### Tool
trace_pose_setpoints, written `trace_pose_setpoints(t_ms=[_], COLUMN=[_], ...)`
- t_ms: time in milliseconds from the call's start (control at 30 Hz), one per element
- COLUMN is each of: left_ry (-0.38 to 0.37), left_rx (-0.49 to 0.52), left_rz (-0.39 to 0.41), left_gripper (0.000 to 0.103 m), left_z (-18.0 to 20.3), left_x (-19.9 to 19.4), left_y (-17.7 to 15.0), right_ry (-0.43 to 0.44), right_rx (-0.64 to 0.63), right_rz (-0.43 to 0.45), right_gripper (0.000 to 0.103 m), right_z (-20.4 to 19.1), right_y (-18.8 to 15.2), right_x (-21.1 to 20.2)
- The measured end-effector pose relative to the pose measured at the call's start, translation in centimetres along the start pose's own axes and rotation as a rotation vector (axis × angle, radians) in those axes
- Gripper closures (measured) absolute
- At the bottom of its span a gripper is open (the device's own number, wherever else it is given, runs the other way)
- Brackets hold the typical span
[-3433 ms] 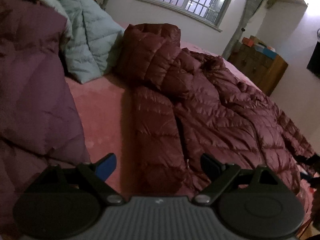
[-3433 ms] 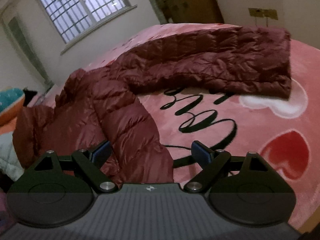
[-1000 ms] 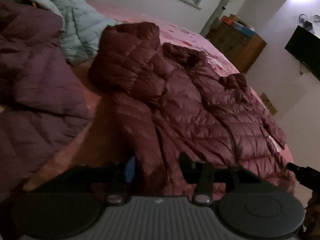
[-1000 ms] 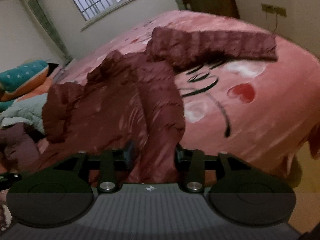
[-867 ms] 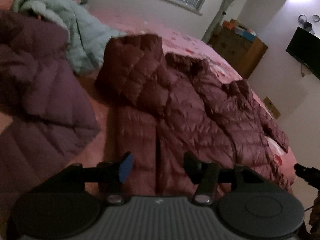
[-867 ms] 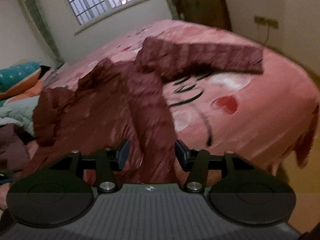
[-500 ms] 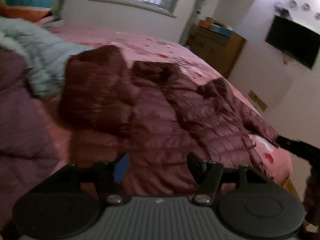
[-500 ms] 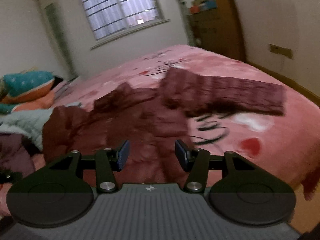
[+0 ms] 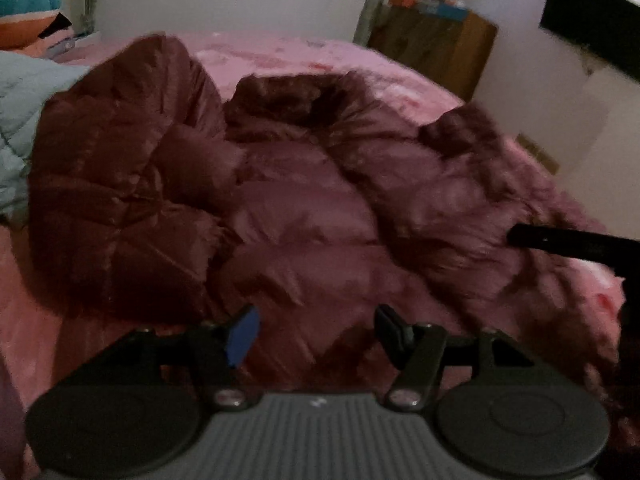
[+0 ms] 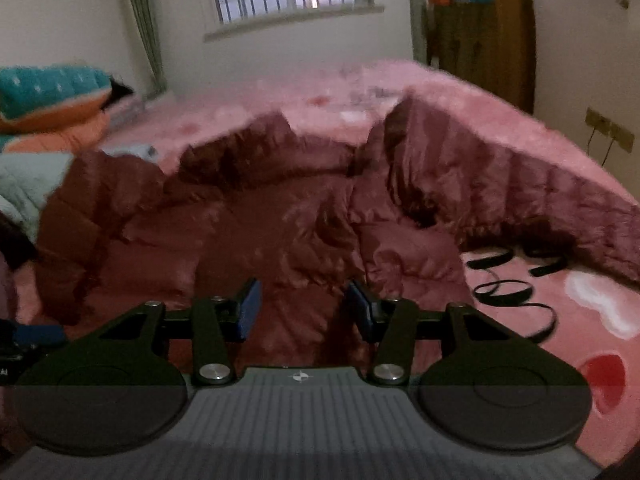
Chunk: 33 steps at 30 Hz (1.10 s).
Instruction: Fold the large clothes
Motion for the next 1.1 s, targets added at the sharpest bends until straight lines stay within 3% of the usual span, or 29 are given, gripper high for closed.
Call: trace_pose_setpoints(t_ms=[100,233,400,700,900,1100], left_ry=[0.057,0.099,0.145,0.207,0.223,0.224], left_rx=[-0.011,-0.008,-0.006,0.054,0.076,0.084], left_rz=[-0.018,0.003,0.034,0.087,0.110,0.124], left_gripper=[0.035,0.027,0.023,0.009,0.001,0.000], left_z=[-2.1,-3.8,-4.9,-5.2,-5.1,-4.8], left_x=[2.3,4.3,6.8,10.4,11.4,11.1], left_y=[0.6,1.7,3.5,5.4,5.4,5.1], right_ry=[0.005,-0.018,-0.051,-0.108,-0.120,-0.111], right_rx=[-0.006,-0.015,-0.010,-0.017,-0.029,-0.026], right_rz=[-0.086,-0.111,-0.068,0.017,0.070,0.083], right_gripper=[0.045,0.047,0.050,0.047,0.043,0.041], right_z=[-0.3,-0.4,-0.7,-1.7,-2.2,-1.9], right_y=[0.3,0.6,2.1,4.3,4.7,3.6], right_x=[3.8,7.8,10.9,15.5,17.1,16.4])
Point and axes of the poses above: each gripper's, at about its wrist camera, not at the fingertips, and x roughly the way its jaws point, z to its right, y to its top, the point moved 1 cm from there along x, roughly the way its jaws point, and after that the axes turned 14 degrees about -y, right-handed, at the moved point
